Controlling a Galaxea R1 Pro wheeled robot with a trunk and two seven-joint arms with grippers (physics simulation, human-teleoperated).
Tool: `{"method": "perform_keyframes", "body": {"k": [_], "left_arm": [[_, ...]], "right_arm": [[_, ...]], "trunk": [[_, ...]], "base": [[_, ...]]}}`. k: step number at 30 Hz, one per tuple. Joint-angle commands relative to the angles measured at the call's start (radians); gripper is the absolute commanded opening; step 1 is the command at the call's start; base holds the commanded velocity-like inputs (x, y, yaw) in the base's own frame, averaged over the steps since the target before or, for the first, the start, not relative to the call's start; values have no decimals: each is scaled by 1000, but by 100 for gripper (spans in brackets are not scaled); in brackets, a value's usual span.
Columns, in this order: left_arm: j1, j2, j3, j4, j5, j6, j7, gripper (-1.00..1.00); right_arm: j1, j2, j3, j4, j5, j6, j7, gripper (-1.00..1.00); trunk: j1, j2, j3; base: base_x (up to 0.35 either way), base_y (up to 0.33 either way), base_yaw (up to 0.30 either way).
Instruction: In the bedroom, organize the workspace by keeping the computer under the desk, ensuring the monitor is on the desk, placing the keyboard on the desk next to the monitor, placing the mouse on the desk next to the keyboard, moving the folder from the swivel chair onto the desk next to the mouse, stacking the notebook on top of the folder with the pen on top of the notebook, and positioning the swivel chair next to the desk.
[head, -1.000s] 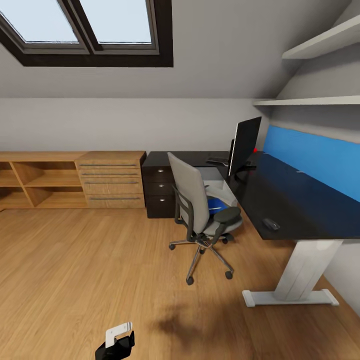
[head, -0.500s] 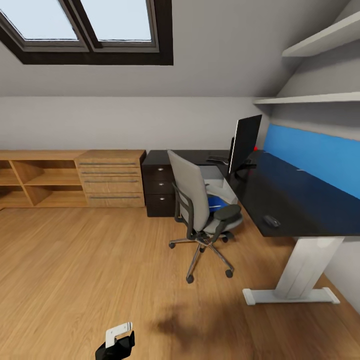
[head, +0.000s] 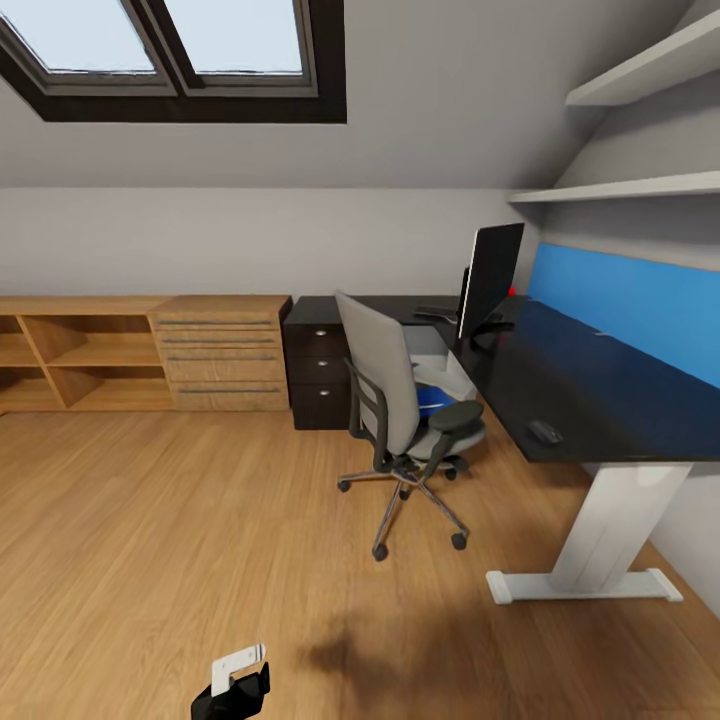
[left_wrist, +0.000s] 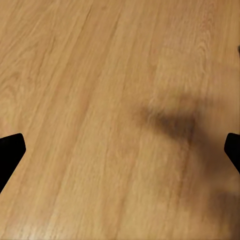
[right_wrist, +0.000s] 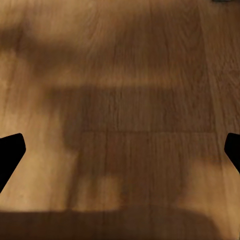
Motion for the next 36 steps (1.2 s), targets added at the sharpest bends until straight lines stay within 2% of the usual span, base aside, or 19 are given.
{"method": "perform_keyframes", "body": {"k": [1,36], "left_arm": [[-1,1,-5,0,8,-4,5,100],[-1,0,-2,0,7,-5,7,100]], "right_arm": [[-1,0,0,2,7,-3,-8,100],[-1,0,0,2,7,-3,-8,100]], "trunk": [[4,-8,-4],[138,-253,-114]], "base": [[0,0,0],[0,0,0]]}}
